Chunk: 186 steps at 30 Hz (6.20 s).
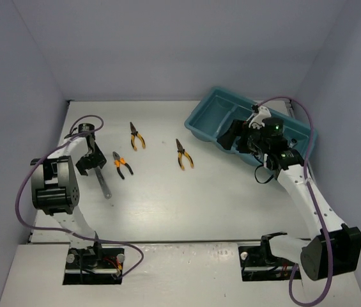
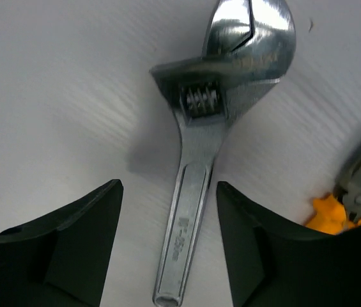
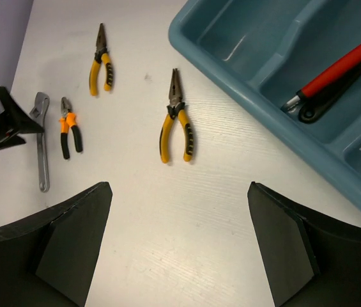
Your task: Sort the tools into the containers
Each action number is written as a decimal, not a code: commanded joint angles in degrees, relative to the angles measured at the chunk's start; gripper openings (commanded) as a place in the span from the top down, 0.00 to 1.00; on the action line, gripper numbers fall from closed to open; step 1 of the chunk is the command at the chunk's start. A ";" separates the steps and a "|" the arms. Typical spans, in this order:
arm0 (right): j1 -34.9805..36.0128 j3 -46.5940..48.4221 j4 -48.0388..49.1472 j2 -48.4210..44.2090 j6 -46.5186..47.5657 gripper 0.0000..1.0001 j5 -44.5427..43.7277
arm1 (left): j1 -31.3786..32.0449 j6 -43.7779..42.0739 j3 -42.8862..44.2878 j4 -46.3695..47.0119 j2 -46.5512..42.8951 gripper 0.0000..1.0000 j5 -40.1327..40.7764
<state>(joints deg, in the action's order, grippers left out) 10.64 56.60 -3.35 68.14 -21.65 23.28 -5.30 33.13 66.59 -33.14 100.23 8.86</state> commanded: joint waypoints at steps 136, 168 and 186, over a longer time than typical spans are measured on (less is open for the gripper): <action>-22.79 29.60 25.89 36.71 -15.04 1.00 13.16 | 27.84 2.51 -7.79 -6.81 -38.87 0.21 -0.47; -15.30 33.30 13.34 41.54 -9.11 0.34 -10.98 | 24.99 1.59 -7.97 -8.17 -35.10 0.21 -2.27; -10.24 27.93 5.71 30.26 1.56 0.32 -9.04 | 24.55 1.85 -8.93 -8.08 -35.90 0.21 -3.49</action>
<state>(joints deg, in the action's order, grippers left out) -2.05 85.53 1.67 104.32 -23.72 11.89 19.77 35.64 57.30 -41.43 65.71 5.39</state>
